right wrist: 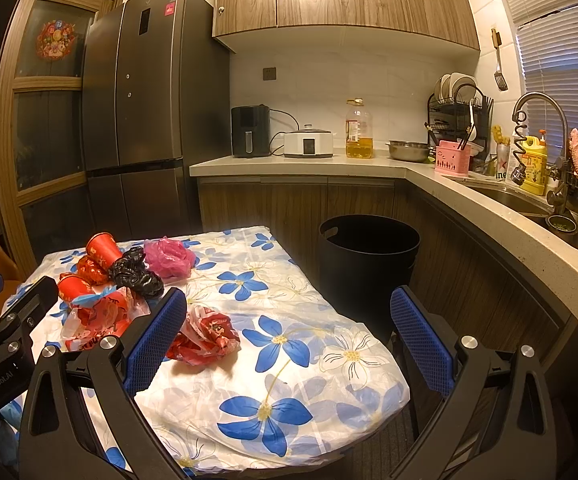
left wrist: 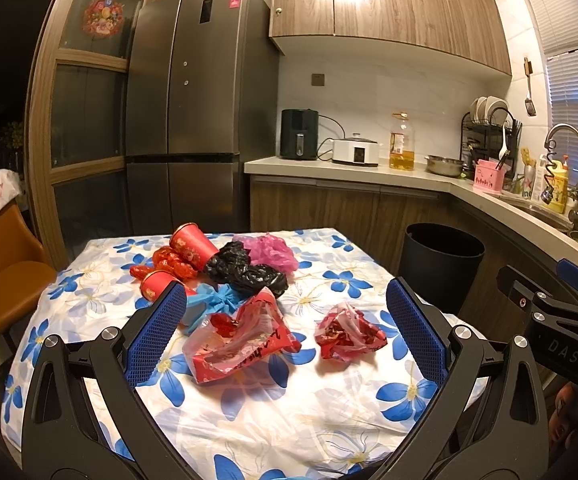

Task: Collect trash

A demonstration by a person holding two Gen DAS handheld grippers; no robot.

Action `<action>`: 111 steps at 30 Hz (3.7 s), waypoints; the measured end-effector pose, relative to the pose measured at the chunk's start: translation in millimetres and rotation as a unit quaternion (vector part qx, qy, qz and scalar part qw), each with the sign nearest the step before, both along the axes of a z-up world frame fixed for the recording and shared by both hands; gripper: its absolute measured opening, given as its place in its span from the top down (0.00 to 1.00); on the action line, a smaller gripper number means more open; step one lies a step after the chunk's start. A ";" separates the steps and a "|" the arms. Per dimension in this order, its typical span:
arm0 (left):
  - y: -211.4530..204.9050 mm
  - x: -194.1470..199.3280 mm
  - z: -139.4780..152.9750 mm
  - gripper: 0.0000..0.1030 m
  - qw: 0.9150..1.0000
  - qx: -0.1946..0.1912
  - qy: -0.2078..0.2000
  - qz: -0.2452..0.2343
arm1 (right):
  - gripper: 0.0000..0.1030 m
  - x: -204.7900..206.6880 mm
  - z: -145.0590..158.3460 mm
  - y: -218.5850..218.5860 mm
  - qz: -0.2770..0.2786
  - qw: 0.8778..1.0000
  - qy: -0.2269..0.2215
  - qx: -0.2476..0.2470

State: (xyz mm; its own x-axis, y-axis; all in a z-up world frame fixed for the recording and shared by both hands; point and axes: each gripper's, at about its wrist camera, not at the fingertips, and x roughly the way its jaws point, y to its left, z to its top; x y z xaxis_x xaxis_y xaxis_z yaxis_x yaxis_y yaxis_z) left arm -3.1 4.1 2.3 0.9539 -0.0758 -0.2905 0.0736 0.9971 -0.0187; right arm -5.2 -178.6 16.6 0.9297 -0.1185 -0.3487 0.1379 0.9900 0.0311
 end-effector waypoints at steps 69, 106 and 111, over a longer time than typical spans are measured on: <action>81.3 115.8 -124.4 0.42 0.988 -0.082 0.127 0.018 | 0.46 146.1 -139.4 57.0 0.173 0.982 0.064 0.043; 0.0 92.5 -34.4 0.97 0.996 -0.053 0.043 -0.052 | 0.89 99.3 -64.4 0.7 0.171 0.983 -0.028 0.056; -26.6 112.5 -19.2 0.97 0.996 -0.046 0.031 -0.068 | 0.89 105.4 -50.9 -24.5 0.143 0.987 -0.047 0.050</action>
